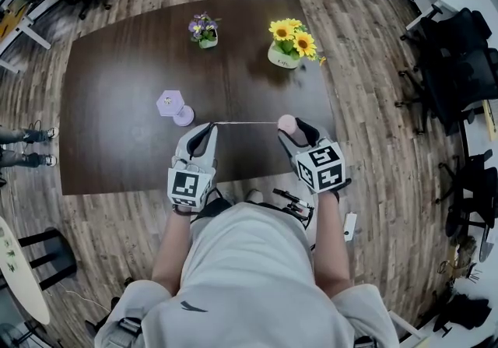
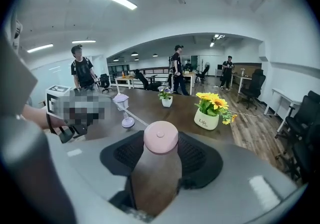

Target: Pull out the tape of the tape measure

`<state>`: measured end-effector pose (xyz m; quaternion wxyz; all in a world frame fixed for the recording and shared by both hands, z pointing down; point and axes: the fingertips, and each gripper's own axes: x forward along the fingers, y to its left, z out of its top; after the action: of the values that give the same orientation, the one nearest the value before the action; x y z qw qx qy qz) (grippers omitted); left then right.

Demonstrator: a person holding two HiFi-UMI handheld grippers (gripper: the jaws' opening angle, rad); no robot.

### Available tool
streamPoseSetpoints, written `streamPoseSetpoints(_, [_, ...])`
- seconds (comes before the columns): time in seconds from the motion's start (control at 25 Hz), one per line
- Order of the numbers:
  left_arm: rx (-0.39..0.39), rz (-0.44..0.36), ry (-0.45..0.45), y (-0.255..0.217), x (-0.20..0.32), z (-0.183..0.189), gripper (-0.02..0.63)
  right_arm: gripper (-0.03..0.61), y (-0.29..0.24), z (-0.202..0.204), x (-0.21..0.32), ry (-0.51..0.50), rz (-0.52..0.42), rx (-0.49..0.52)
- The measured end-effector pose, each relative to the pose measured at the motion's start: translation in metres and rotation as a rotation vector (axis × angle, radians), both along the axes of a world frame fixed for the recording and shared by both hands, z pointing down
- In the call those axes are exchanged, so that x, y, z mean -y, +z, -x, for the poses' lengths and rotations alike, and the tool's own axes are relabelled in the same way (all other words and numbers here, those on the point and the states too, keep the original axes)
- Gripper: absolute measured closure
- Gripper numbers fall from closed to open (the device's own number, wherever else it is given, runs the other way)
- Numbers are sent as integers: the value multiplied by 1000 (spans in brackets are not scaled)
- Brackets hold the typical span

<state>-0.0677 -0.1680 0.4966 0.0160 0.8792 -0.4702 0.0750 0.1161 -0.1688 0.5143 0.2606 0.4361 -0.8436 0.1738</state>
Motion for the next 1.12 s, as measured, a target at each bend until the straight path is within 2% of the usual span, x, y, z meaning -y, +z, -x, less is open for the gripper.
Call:
streamPoseSetpoints(0.16, [-52,11,-65,-5,2,19,601,365,4,-19,5,70,-1,-56])
streamPoseSetpoints(0.48, [-41,44,-182,9,6,69,601,365,10,-42,7,122,15,-49])
streamPoseSetpoints(0.64, [-20,69,-184,20,4,70,601,365,17,-47,4,132,36,-47])
streamPoseSetpoints(0.84, [-58,83,-208,25,6,67,601,365,20,-50,8,166,38,-48])
streamPoseSetpoints(1.12, [-64,101,-213,32,8,64,601,365,30,-54,10,207,58,-41])
